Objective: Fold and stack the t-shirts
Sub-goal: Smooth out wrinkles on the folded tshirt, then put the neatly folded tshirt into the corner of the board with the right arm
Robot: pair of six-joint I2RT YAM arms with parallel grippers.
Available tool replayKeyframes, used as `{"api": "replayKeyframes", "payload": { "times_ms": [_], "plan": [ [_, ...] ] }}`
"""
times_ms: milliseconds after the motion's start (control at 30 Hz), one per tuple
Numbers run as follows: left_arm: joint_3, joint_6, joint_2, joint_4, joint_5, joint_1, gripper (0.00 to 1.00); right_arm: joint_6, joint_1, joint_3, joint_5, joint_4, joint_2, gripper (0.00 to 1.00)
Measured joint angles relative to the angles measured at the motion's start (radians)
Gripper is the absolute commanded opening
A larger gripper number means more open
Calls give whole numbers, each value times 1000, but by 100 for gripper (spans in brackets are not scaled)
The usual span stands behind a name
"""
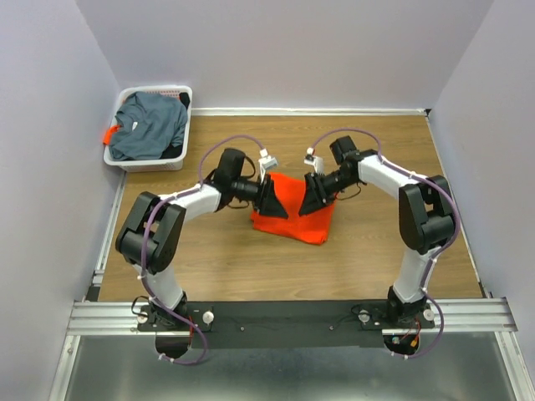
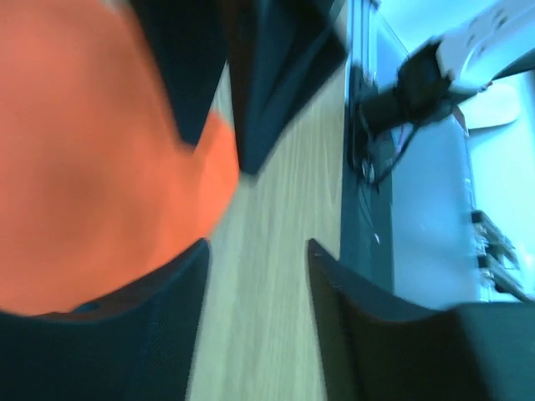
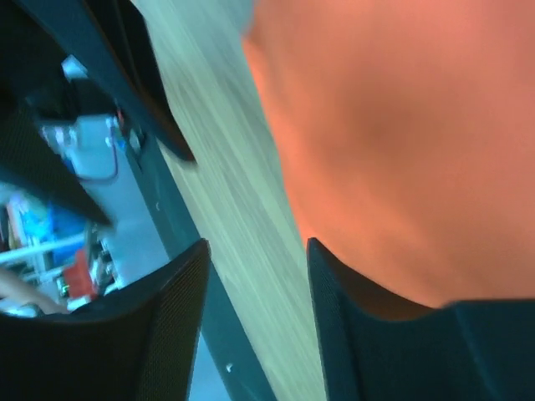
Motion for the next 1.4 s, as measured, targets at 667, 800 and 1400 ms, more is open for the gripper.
{"api": "replayKeyframes", "payload": {
  "times_ms": [667,800,1400],
  "plan": [
    [457,-374,566,303,-47,190,88,66,-231,377,-68,-35,372,98],
    [449,-351,540,274,-70,201,88,45,-231,473,2,-41,400,98],
    [432,126,-219,-155,-624,208,96,42,0,344,724,74,31,98]
  ]
}}
